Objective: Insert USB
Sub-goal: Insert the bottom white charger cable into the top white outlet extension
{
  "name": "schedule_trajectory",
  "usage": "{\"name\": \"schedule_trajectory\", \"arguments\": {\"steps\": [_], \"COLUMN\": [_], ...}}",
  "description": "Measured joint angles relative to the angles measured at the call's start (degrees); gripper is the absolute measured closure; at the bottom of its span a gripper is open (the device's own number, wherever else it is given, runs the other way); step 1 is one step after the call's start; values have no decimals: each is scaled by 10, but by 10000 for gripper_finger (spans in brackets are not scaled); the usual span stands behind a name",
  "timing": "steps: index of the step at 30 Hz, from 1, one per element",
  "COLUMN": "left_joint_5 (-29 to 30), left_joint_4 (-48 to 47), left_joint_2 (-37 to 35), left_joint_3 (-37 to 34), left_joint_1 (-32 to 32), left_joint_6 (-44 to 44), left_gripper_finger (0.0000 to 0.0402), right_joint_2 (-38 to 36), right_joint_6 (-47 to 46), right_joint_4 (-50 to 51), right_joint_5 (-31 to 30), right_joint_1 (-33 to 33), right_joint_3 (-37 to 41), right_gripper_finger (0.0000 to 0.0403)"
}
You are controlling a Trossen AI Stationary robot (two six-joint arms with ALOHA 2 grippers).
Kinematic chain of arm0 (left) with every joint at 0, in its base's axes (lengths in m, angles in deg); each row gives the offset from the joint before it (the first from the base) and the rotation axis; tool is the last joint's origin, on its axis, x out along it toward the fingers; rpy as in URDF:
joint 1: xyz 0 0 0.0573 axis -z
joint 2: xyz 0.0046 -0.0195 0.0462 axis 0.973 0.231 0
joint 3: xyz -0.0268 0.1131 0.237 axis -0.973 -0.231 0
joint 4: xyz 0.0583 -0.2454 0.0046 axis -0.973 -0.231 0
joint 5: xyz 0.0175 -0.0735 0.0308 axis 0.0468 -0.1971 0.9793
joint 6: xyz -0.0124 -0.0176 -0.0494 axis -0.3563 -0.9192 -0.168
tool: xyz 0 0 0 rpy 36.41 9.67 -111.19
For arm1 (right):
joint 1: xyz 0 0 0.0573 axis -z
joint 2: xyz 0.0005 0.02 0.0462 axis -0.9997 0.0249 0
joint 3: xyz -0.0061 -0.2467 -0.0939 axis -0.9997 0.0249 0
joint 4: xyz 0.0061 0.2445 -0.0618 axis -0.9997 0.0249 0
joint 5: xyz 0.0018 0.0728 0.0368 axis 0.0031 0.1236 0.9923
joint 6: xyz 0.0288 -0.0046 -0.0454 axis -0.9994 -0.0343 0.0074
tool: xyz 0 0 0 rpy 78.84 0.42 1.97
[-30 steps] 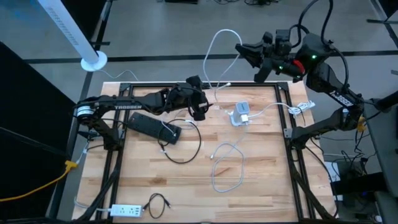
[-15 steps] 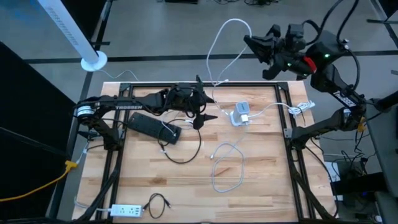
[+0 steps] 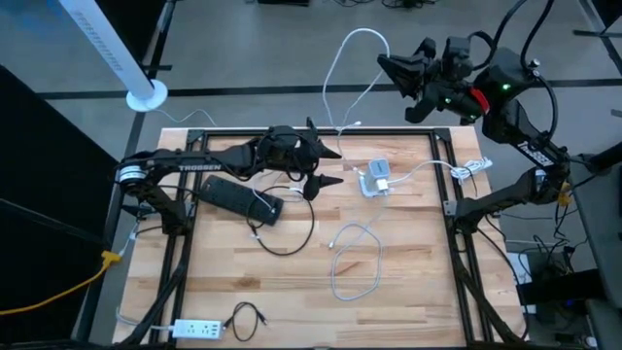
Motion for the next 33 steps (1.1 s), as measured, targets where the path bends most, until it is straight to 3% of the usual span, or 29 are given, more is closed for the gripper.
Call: {"name": "schedule_trajectory", "arguments": {"steps": [9, 14, 21, 33], "left_joint_5": [-10, -45, -115, -98], "left_joint_4": [4, 2, -49, -53], "left_joint_2": [-23, -49, -65, -75], "left_joint_3": [1, 1, 2, 2], "left_joint_1": [-5, -14, -29, -33], "left_joint_6": [-18, -24, -49, -68], "left_gripper_finger": [92, 92, 92, 92], "right_joint_2": [4, 15, 15, 15], "right_joint_6": [-1, -22, -15, -10], "right_joint_4": [-2, -28, -84, -90], "right_joint_5": [-2, 0, 56, 116], "right_joint_1": [0, 0, 0, 0], "right_joint_3": [0, 0, 0, 0], "right_gripper_finger": [401, 401, 401, 401]}}
